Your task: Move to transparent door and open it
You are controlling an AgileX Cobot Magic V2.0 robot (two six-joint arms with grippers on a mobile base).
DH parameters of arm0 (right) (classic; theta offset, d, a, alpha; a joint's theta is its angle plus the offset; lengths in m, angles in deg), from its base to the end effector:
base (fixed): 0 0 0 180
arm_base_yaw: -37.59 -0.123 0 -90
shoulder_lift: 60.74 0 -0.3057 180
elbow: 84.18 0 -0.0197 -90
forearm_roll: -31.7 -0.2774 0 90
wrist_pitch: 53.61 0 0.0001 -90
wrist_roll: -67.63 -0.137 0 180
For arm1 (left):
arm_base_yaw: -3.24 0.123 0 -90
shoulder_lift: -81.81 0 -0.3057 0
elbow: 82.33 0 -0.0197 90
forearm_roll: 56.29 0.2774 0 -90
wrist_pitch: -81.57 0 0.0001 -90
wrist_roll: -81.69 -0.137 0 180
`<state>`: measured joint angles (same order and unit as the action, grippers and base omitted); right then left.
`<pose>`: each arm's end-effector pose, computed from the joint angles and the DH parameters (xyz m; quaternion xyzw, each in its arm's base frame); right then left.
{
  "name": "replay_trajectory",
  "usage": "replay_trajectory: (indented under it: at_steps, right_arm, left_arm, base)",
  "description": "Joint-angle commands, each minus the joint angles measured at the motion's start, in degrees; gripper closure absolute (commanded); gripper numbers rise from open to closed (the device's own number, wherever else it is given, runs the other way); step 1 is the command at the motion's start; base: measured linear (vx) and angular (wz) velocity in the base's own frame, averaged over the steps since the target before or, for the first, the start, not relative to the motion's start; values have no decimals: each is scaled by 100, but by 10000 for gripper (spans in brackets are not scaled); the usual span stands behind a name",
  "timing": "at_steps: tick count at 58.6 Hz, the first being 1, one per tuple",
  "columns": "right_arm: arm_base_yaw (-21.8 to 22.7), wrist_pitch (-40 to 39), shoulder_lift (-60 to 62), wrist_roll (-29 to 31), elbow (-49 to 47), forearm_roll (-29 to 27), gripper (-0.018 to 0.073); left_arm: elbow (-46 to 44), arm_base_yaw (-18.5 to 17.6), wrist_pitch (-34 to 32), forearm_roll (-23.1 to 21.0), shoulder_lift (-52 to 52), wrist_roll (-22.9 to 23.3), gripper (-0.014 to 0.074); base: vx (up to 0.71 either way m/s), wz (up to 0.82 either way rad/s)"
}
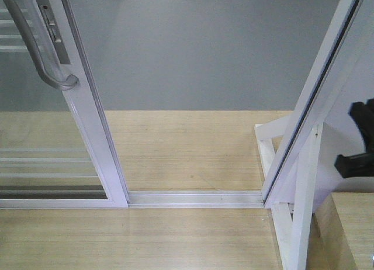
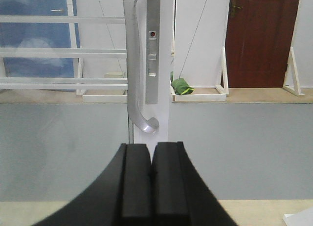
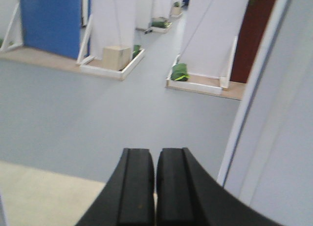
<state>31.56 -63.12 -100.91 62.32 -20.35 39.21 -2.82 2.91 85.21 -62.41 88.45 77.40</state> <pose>0.1756 0.0215 0.2612 -0.0594 0.7323 0.0312 0.6776 0.1088 -0.0016 0.1971 -0.0068 0.7056 -0.0157 0.7084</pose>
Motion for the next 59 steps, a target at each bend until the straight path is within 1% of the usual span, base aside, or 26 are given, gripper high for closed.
replay_trajectory:
  at_steps: [1, 7, 12, 18, 25, 28, 32, 45, 59]
  right_arm:
    - [432, -452, 789, 23, 222, -479, 575]
    - [836, -378, 1659, 230, 612, -512, 570]
    - [1155, -118, 2237, 282, 923, -584, 568]
    - [1360, 239, 2837, 307, 1235, -662, 568]
    - [1352, 767, 3469, 300, 1604, -630, 566]
    - [1345, 1111, 3462, 198, 1584, -651, 566]
    - [1332, 1232, 3457, 216, 1586, -658, 566]
    - [1198, 1237, 3440, 272, 1586, -658, 566]
    - [1198, 1230, 3440, 272, 1586, -658, 566]
  left_arm:
    - [96, -31, -508, -20, -78, 56, 604]
    - [96, -31, -508, -20, -78, 56, 604]
    - [96, -31, -508, -20, -78, 56, 604]
    - [96, -31, -508, -20, -78, 56, 603]
    - [96, -31, -508, -20, -78, 56, 603]
    - [96, -31, -508, -20, -78, 56, 603]
    - [96, -31, -508, -20, -86, 56, 603]
    - [96, -31, -508, -20, -81, 56, 603]
    - [96, -31, -508, -20, -81, 56, 603]
  base:
    - [0, 0]
    - [0, 0]
    - [0, 0]
    - [0, 0]
    - [0, 0]
    - [0, 0]
    - [0, 0]
    - [0, 0]
    - [0, 0]
